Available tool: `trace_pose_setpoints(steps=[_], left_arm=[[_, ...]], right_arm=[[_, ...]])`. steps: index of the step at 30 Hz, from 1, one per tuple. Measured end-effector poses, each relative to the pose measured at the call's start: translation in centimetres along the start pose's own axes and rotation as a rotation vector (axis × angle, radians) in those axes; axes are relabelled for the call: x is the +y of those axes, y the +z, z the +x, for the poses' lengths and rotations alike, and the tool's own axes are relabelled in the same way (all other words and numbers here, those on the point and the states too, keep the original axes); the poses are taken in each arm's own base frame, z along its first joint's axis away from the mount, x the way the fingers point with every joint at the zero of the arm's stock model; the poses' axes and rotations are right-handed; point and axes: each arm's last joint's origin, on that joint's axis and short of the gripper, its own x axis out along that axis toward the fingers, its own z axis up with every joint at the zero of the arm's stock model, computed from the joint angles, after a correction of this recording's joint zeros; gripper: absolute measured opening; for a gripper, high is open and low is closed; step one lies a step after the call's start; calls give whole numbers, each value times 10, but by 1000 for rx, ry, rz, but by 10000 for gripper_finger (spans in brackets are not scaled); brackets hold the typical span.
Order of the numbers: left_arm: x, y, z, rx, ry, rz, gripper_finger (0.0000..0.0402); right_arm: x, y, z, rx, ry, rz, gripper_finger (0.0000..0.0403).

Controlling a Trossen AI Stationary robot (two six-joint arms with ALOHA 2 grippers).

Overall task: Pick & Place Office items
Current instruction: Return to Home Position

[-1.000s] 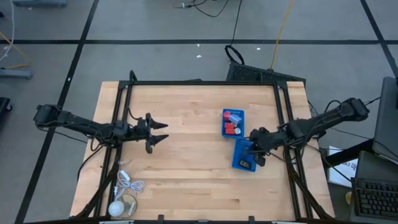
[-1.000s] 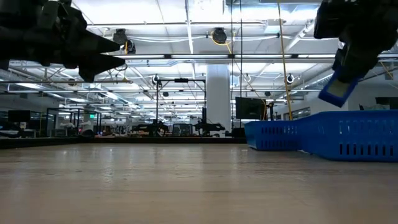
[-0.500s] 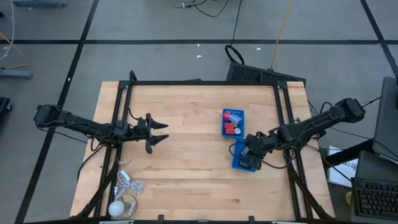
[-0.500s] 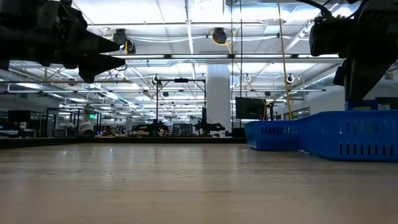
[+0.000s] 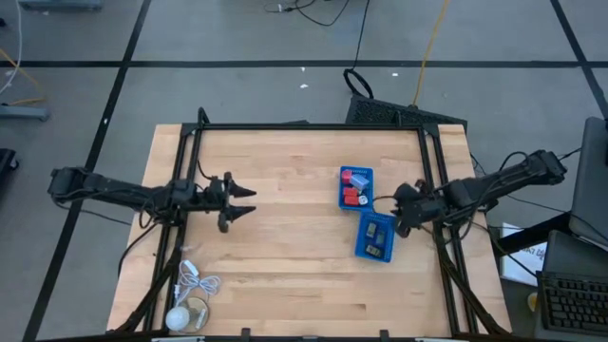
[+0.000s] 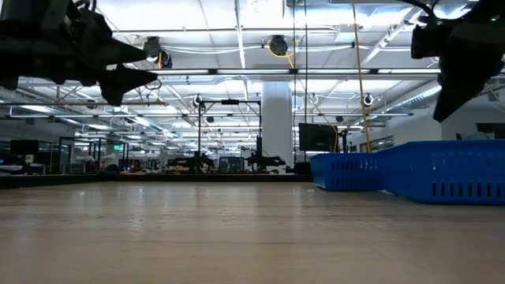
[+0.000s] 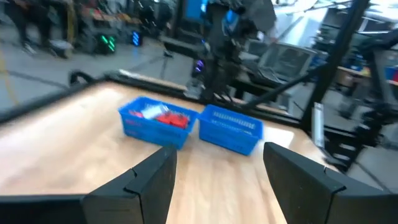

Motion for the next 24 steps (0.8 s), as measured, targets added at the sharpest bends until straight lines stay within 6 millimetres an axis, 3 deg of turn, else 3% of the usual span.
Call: trace_pose_setpoints(steps=[5, 11, 15, 24], left_arm=[[9, -1, -3, 55, -35, -24, 244], [17, -1, -8, 37, -10, 9, 244], [24, -14, -14, 55, 20, 8, 244], [25, -19, -14, 115, 37, 1, 244]], right_arm=[[4, 7, 1, -226, 3, -104, 106], [4, 10, 26, -539, 154, -200, 106], [-11, 7, 37, -639, 235, -200, 105], [-43, -14, 43, -789, 223, -150, 105]])
